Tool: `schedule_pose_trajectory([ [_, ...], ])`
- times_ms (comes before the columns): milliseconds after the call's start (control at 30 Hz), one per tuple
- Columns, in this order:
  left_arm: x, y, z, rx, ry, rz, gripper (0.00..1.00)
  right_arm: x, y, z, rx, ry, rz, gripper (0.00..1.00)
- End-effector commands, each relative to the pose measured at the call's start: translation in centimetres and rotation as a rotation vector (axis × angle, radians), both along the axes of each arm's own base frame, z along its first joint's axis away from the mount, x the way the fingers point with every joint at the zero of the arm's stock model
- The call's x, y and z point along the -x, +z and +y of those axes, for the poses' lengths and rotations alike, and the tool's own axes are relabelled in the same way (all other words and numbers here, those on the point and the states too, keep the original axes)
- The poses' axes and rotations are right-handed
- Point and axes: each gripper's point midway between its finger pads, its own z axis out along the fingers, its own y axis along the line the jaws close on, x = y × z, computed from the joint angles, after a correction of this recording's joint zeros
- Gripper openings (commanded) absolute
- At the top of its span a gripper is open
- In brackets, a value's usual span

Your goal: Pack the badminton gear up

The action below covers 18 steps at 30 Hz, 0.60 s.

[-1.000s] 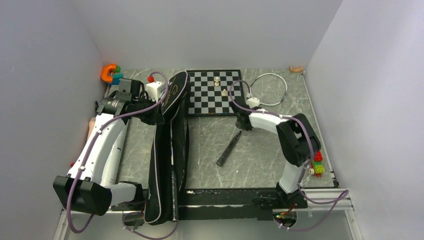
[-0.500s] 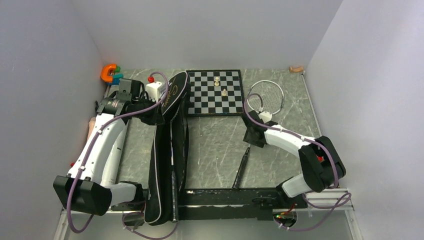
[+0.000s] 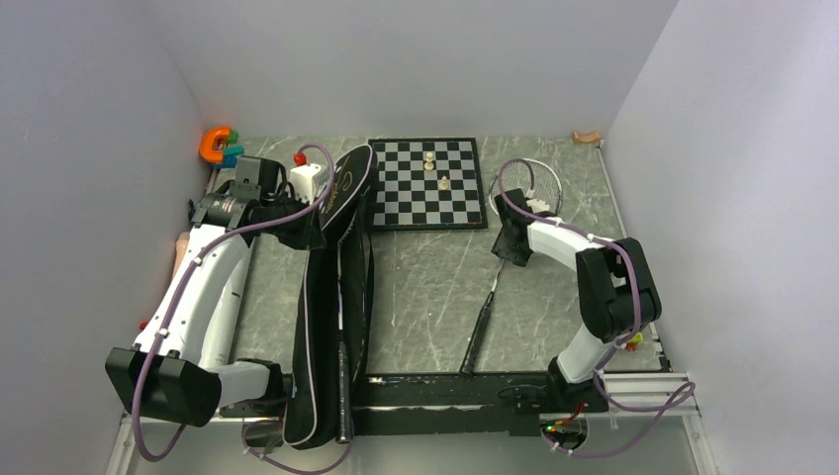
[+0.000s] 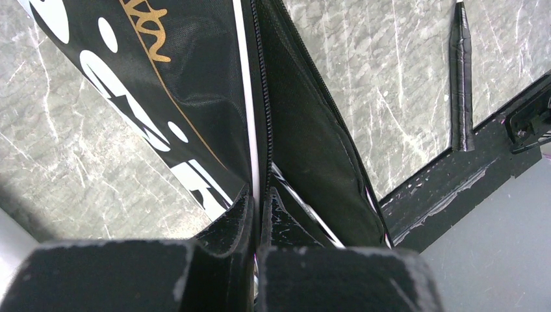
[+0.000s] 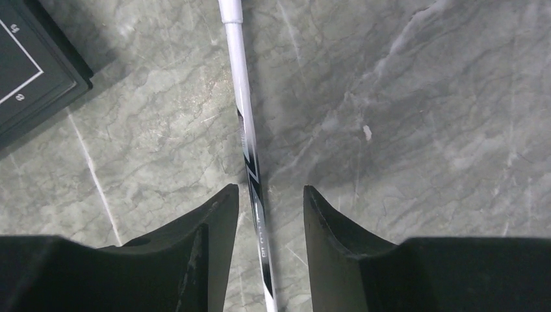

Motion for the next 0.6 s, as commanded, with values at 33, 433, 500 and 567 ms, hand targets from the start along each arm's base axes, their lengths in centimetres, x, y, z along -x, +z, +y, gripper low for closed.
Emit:
schedule_pose_trajectory([
  [33, -0.4, 1.8, -0.7, 0.044, -0.033, -0.063, 0.0, -1.7, 0.1, 0.6, -0.017, 0.023, -0.013, 0.42],
  [433, -0.5, 1.5, -0.6, 0.033, -0.04, -0.059, 0.0, 0.1, 2.2, -1.3, 0.047, -0.008, -0.068, 0.0],
  [500, -0.7, 1.5, -0.7, 0.033, -0.038, -0.057, 0.0, 0.8, 5.6, -1.3, 0.059, 0.009, -0.143, 0.0],
  [567, -1.0, 1.4, -0.6, 0.031, -0.027, -0.06, 0.0, 2.0, 8.8, -1.0, 0.082, 0.041, -0.206, 0.0],
])
